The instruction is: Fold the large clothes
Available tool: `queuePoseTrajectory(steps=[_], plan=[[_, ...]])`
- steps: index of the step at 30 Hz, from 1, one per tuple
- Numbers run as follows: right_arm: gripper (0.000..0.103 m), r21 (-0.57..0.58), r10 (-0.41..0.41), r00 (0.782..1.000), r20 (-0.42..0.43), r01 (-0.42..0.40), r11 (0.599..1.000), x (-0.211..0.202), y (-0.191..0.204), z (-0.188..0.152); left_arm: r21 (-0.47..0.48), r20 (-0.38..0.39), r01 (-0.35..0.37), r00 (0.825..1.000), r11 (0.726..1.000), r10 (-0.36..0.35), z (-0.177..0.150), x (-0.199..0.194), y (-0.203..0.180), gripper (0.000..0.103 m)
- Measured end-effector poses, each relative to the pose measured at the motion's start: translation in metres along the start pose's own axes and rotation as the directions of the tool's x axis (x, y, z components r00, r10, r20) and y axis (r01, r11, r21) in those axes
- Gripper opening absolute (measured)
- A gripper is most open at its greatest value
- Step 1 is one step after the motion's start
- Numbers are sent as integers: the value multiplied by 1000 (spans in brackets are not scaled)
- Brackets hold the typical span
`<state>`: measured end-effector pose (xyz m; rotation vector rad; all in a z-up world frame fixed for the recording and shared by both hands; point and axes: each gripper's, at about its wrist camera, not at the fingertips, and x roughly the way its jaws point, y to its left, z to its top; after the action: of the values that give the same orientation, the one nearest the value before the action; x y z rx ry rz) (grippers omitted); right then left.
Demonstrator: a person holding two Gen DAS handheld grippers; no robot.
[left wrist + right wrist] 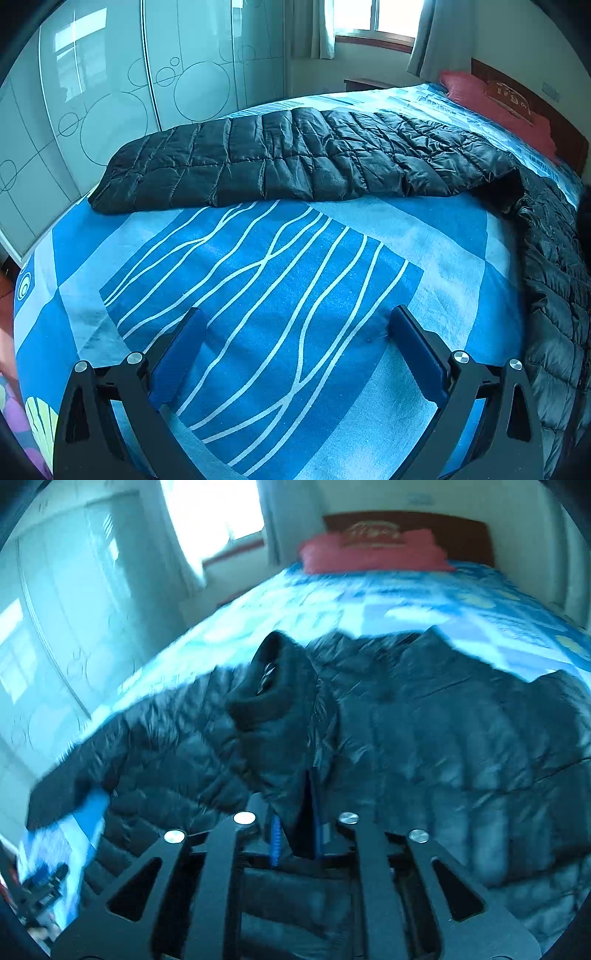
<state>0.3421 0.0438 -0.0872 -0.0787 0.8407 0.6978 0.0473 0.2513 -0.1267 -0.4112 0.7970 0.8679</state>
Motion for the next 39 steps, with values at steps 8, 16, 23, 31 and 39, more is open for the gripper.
queuePoseTrajectory(steps=[8, 16, 23, 31, 39], plan=[[58, 22, 150, 989, 18, -150, 988, -42, -13, -8, -1, -1, 1, 1000, 1000, -1, 0, -1, 0, 99], [50, 231, -124, 982, 146, 88, 969, -126, -165, -2, 4, 0, -5, 1000, 1000, 5, 1, -1, 0, 99], [20, 355, -178, 984, -14, 171, 919, -86, -240, -35, 6, 0, -8, 1000, 1000, 8, 2, -2, -1, 99], [25, 298, -135, 990, -47, 143, 944, -59, -215, -29, 7, 1, -9, 1000, 1000, 9, 2, -1, -2, 99], [34, 341, -295, 954, 59, 258, 904, -76, -269, 19, 8, 1, -11, 1000, 1000, 11, 2, 0, -2, 99]])
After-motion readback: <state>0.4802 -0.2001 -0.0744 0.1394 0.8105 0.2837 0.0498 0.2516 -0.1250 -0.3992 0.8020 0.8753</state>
